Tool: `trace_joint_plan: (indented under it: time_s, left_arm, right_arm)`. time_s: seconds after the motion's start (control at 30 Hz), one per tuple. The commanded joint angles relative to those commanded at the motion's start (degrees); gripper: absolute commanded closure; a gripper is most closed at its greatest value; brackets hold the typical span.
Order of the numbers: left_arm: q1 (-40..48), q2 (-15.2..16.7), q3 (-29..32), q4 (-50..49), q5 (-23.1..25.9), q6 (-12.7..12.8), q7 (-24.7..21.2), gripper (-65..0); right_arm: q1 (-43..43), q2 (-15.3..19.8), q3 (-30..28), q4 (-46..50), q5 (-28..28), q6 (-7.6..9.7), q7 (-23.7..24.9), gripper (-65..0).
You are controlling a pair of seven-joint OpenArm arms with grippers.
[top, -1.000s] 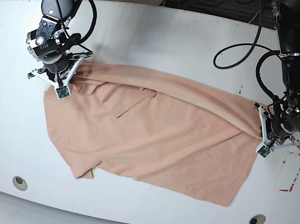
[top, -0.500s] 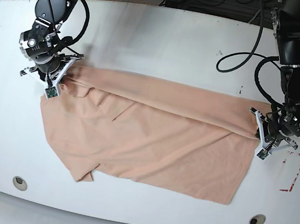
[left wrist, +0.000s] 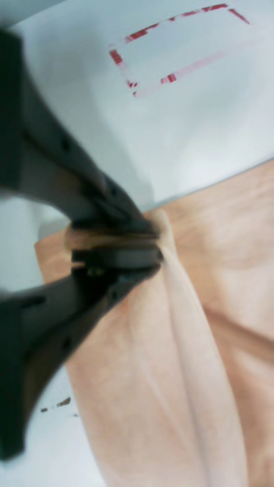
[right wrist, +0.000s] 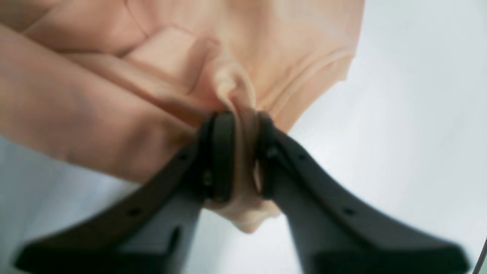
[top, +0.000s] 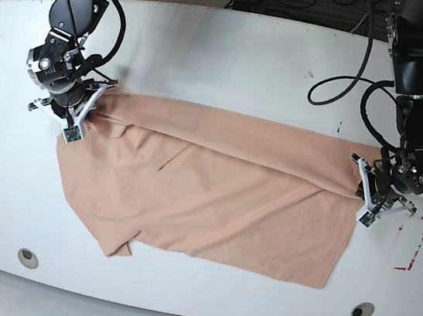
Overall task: Fold the T-shirt properly
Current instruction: 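Move the left gripper along the shirt edge toward the right gripper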
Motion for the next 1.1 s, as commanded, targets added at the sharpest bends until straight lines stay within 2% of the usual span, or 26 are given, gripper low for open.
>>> trace_joint_plan:
  time_s: [0.03,0.17,0.23,0.33,0.4,0.57,0.73,0.87,1.1]
  left_arm:
    - [0.0,0.0,0.0,-0.09,-0.09,0.0,0.0,-29.4]
    - [-0.09,0.09,0.0,0.0,-0.35,0.0,0.09,-50.7]
    - [-0.09,0.09,0.0,0.26,-0.44,0.0,0.26,-55.6]
    - [-0.53,0.0,-0.09,0.35,-0.53,0.0,0.26,-54.7]
    - [-1.14,0.0,-0.09,0.53,-0.53,0.0,0.26,-53.6]
    - [-0.44,-0.09,-0.88,5.63,-0.53,0.0,2.73,-53.1]
    - [4.04,0.18,-4.48,12.84,-0.62,0.0,5.27,-53.1]
    - [8.18,0.53,-4.92,15.91,-0.62,0.0,5.27,-53.1]
    - [12.31,3.25,-5.19,16.0,-0.53,0.0,5.1,-52.9]
  right_arm:
    - [0.62,0.18,0.09,-0.88,-0.09,0.0,0.26,-31.7]
    - [2.2,1.67,0.26,-2.73,-0.09,0.0,0.26,-48.7]
    - [2.29,1.76,0.26,-2.55,-0.09,0.0,0.26,-54.9]
    - [2.37,1.85,0.26,-0.62,0.44,0.0,-0.35,-60.9]
    - [2.11,1.67,0.62,0.88,0.62,0.0,-0.53,-61.4]
    - [1.14,-0.44,4.48,5.19,0.62,0.0,-2.9,-60.9]
    - [0.0,-3.43,9.14,8.7,0.62,0.0,-3.78,-56.3]
    - [-2.37,-5.45,9.32,10.29,0.62,0.0,-3.87,-54.2]
    - [-5.54,-7.82,9.32,11.25,0.7,0.0,-4.13,-54.7]
